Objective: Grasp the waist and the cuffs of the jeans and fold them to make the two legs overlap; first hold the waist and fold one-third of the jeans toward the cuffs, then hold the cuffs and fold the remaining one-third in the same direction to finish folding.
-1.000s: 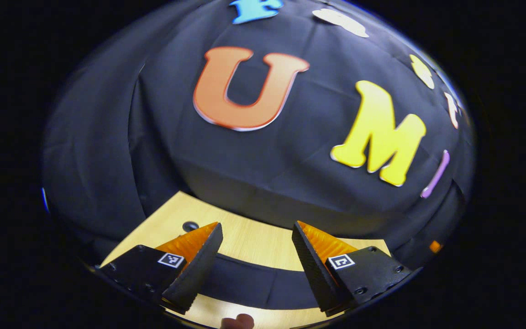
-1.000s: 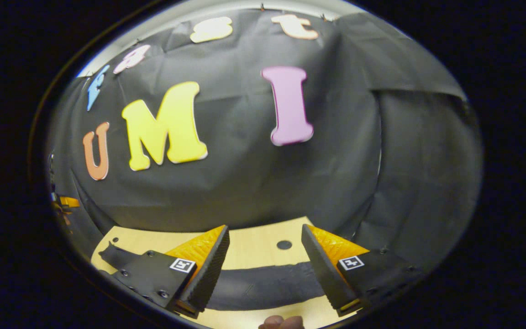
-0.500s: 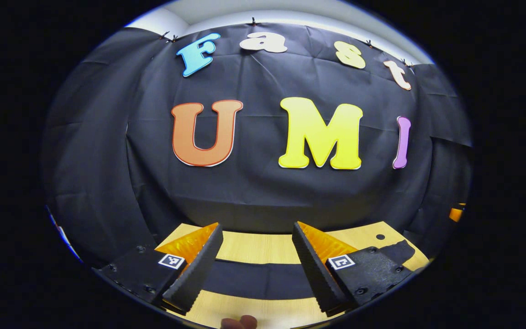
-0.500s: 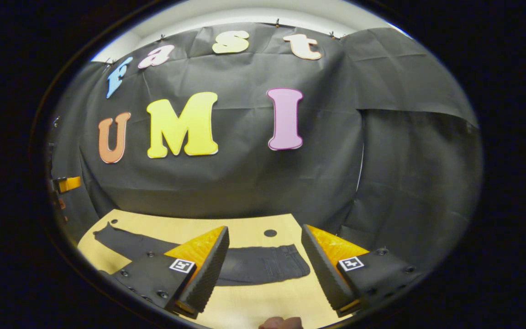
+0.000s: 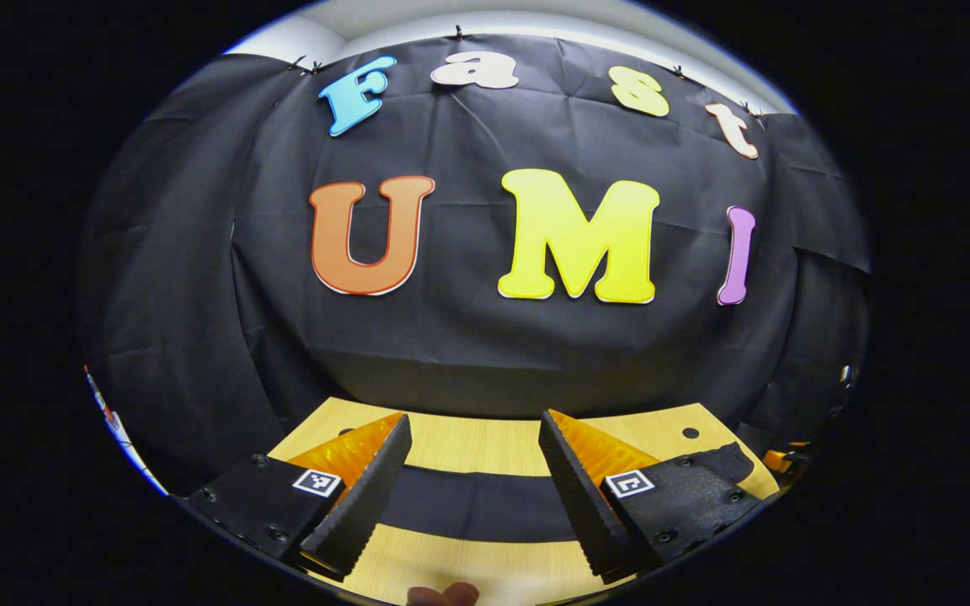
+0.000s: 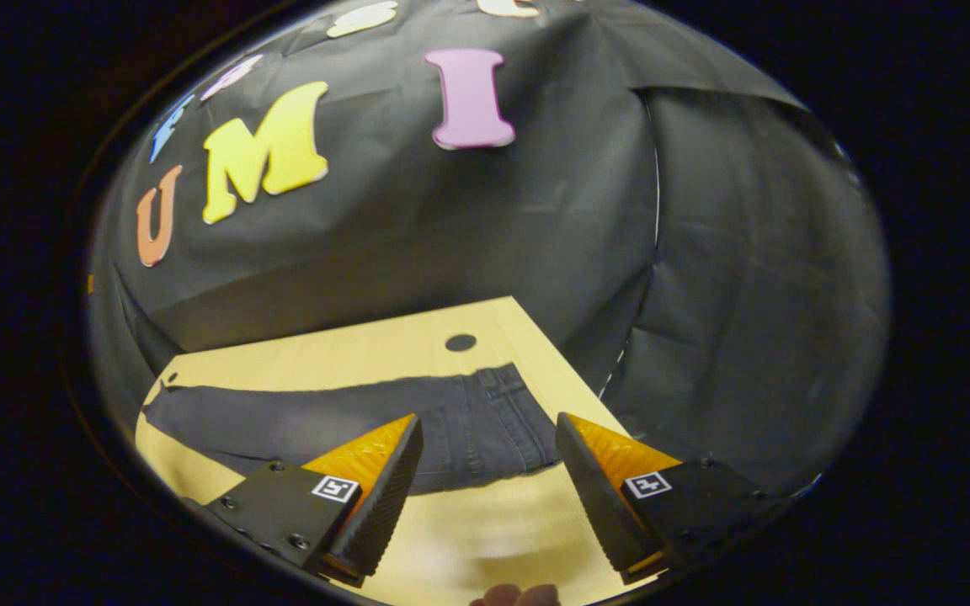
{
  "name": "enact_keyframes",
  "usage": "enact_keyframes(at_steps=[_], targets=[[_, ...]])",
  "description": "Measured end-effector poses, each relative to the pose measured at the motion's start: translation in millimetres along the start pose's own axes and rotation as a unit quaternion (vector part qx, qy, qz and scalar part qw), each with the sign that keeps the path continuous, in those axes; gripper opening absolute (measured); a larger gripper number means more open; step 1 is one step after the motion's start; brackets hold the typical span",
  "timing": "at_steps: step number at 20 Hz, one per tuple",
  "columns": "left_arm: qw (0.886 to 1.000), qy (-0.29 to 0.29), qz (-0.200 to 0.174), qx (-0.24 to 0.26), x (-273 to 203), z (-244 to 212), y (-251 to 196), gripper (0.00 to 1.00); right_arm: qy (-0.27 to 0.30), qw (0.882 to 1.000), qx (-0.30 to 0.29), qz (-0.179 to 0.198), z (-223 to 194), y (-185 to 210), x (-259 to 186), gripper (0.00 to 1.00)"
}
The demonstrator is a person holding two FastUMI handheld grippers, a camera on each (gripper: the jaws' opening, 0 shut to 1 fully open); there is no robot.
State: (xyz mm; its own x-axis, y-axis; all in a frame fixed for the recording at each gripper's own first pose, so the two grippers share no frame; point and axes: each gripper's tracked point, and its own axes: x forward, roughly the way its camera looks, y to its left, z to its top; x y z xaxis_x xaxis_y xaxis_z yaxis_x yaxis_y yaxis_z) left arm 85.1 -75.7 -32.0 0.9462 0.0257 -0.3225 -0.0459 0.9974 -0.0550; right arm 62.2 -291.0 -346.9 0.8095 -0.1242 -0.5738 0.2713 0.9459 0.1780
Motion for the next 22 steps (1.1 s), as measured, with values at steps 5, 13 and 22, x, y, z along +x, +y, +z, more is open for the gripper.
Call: enact_keyframes(at_steps=[5,13,22], targets=[[0.997,0.059,0.045,-0.027,0.9,-30.4,16.4,0.99,0.065,0.996,0.065,-0.011,-42.3,-38.7,69.1,0.98],[0.997,0.061,0.045,-0.030,-4.2,-31.6,15.2,0.98,0.096,0.994,0.048,0.031,-46.5,-12.4,77.1,0.43],[0.996,0.028,0.064,-0.053,-19.7,-27.8,57.5,0.99,0.095,0.995,0.006,0.005,14.6,14.6,33.5,0.05]])
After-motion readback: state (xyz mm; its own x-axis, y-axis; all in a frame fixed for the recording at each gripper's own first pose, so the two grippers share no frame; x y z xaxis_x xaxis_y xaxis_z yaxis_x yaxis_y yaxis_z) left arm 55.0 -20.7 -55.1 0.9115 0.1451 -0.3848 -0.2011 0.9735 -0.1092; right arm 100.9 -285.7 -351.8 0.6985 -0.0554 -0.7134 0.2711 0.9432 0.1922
